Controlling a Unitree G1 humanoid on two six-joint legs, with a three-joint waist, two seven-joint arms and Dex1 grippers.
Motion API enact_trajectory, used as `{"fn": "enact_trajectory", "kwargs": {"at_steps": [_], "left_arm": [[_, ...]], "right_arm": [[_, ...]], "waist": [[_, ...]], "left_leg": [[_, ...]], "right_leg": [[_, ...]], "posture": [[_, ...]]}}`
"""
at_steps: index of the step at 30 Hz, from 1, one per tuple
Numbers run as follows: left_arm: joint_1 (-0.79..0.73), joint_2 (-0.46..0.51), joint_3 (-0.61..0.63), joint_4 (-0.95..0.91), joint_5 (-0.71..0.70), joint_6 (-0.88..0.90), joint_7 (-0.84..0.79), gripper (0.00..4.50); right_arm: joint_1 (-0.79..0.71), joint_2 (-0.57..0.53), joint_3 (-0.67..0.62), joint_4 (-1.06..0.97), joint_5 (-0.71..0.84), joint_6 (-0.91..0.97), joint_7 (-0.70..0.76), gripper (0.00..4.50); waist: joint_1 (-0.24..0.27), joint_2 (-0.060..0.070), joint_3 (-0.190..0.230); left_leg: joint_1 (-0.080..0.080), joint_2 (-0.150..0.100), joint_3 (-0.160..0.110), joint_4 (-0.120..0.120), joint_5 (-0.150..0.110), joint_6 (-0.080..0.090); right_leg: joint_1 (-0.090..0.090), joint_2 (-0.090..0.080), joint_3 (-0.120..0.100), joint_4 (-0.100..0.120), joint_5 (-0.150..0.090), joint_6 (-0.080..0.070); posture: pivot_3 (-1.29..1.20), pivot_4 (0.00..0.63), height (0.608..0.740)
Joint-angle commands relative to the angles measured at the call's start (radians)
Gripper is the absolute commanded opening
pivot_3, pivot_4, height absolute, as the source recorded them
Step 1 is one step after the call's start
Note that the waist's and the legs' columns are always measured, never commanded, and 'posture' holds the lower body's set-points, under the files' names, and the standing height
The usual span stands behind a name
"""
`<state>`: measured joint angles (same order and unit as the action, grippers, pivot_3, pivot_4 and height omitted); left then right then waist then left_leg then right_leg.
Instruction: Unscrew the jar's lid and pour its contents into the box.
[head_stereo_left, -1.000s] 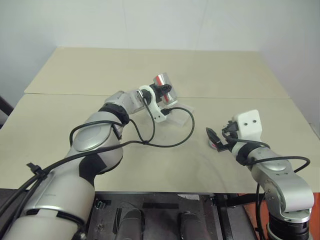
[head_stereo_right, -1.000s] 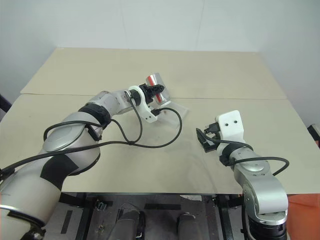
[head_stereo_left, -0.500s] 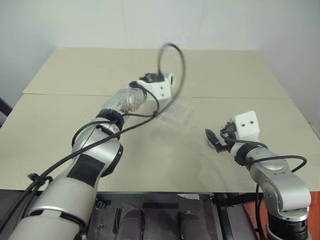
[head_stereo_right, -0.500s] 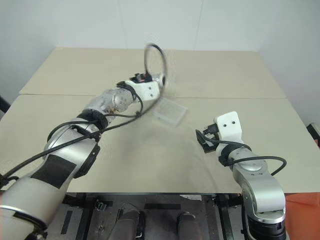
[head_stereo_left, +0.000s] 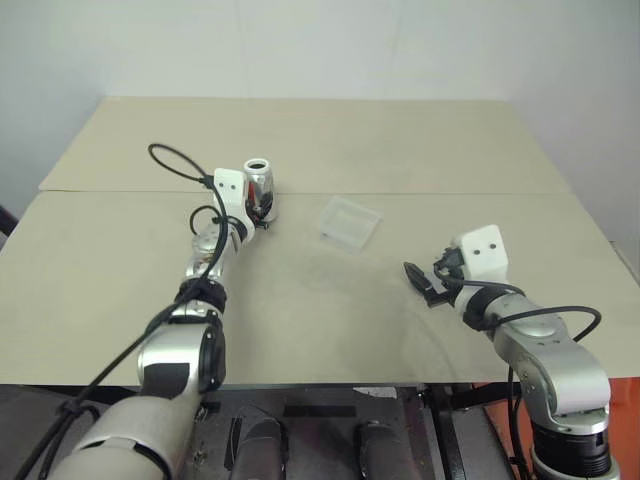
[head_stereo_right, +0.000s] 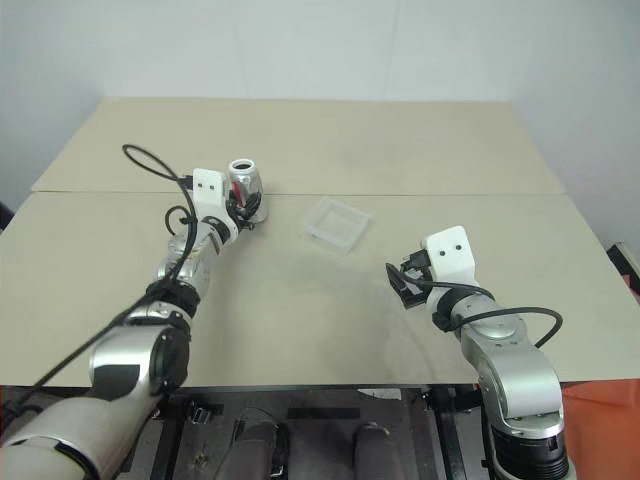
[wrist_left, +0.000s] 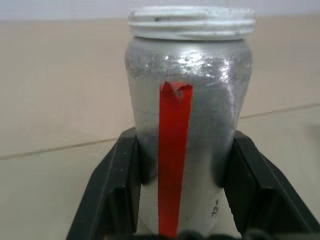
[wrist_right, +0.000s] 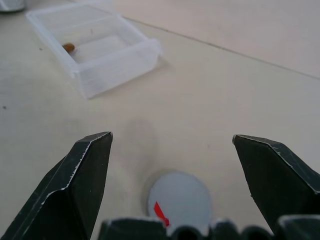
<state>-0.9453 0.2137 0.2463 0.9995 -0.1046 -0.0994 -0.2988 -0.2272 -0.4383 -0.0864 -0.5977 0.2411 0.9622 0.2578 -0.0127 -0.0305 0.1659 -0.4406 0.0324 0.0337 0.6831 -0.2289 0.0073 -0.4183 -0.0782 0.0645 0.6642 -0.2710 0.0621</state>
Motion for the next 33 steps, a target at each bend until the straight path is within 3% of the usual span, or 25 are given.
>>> {"fn": "enact_trajectory", "kwargs": {"at_steps": [1, 10, 18, 25, 33], "left_arm": [[0.07, -0.007, 0.043, -0.152, -0.074, 0.048, 0.032, 1.93], [0.248, -0.004, -0.033, -0.272, -0.026, 0.057, 0.046, 1.93], [0.288, -0.013, -0.054, -0.319, -0.037, 0.002, 0.042, 4.49], [0.367, -0.006, -0.064, -0.463, -0.04, 0.048, 0.047, 4.49], [0.593, 0.013, -0.071, -0.891, -0.063, 0.245, 0.062, 4.49]], "right_arm": [[-0.017, -0.007, -0.001, -0.01, 0.004, -0.043, 0.017, 4.46], [-0.052, -0.025, 0.015, 0.039, -0.013, -0.073, 0.041, 4.46], [-0.043, -0.019, 0.014, 0.041, -0.009, -0.081, 0.037, 4.5], [-0.037, -0.011, 0.025, 0.046, -0.015, -0.091, 0.029, 4.5], [-0.048, 0.006, 0.052, 0.066, -0.014, -0.098, 0.037, 4.5]], "waist": [[-0.001, 0.0, 0.0], [-0.01, 0.001, -0.013], [-0.002, 0.001, -0.02], [-0.001, 0.001, -0.02], [-0.003, 0.001, -0.02]], "left_leg": [[0.0, 0.0, 0.0, 0.0, 0.0, 0.0], [0.002, 0.0, -0.001, 0.0, 0.0, 0.0], [0.005, 0.0, 0.0, -0.001, 0.0, 0.0], [0.006, 0.0, -0.001, -0.001, 0.0, 0.0], [0.008, 0.0, -0.006, -0.001, 0.0, 0.0]], "right_leg": [[0.0, 0.0, 0.0, 0.0, 0.0, 0.0], [0.001, 0.0, 0.001, 0.0, 0.0, 0.0], [0.005, 0.001, 0.001, -0.001, 0.0, 0.0], [0.007, 0.0, 0.0, -0.002, 0.0, 0.0], [0.009, 0.0, 0.001, -0.002, 0.0, 0.0]], "posture": [[0.0, 0.15, 0.74], [0.0, 0.15, 0.74], [0.0, 0.15, 0.74], [0.0, 0.15, 0.74], [0.0, 0.15, 0.74]]}}
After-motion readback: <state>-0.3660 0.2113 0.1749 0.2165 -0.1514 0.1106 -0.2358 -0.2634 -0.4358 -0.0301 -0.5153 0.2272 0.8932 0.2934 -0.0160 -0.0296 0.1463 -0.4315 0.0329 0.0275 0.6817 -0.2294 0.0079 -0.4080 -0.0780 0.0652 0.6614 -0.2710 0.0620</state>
